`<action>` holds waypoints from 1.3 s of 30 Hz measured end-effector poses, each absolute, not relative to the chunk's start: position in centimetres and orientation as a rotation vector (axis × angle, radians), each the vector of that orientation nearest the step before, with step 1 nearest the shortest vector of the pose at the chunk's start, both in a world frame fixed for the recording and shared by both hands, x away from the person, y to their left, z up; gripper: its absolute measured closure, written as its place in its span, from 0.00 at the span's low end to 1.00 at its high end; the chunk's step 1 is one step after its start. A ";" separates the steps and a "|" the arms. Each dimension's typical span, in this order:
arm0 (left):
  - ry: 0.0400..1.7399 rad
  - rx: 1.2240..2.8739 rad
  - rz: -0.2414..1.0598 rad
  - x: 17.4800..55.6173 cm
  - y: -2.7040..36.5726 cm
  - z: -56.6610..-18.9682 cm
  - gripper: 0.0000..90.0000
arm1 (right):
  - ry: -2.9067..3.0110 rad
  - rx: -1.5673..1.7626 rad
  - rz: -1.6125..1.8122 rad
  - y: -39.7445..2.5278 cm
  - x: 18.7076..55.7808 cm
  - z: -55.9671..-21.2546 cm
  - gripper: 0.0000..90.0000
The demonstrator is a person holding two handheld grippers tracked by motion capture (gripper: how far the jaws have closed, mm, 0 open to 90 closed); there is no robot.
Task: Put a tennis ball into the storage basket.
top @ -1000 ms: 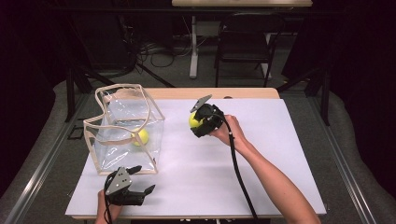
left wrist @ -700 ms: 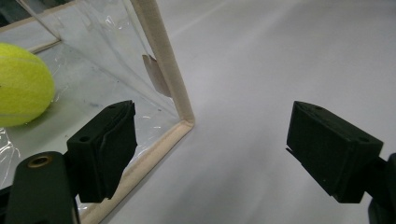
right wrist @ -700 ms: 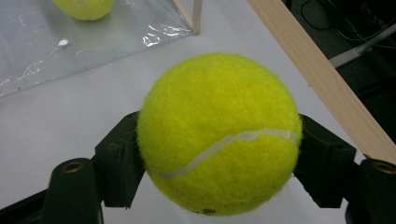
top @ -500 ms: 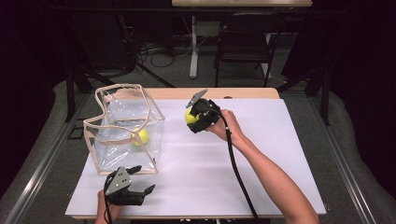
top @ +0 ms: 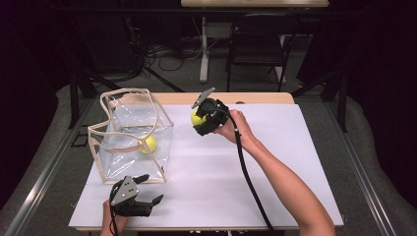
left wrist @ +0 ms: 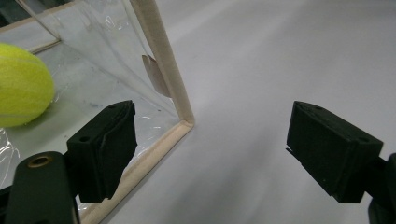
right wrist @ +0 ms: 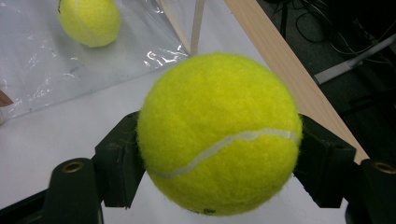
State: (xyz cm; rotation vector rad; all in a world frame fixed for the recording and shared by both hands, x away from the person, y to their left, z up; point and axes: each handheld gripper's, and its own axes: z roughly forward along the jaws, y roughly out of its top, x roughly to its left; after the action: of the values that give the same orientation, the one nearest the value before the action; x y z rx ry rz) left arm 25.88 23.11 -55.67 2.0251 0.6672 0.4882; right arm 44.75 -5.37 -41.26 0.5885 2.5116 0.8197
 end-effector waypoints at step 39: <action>0.666 2.025 0.489 25.9 23.1 -55.7 0.18 | 2.487 0.545 0.841 -3.6 45.4 -37.1 0.29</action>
State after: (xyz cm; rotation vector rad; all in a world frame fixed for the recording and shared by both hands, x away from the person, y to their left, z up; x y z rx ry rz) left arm 25.87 23.13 -55.66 2.0250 0.6659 0.4887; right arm 45.44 -3.64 -37.05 0.5447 2.4875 0.8406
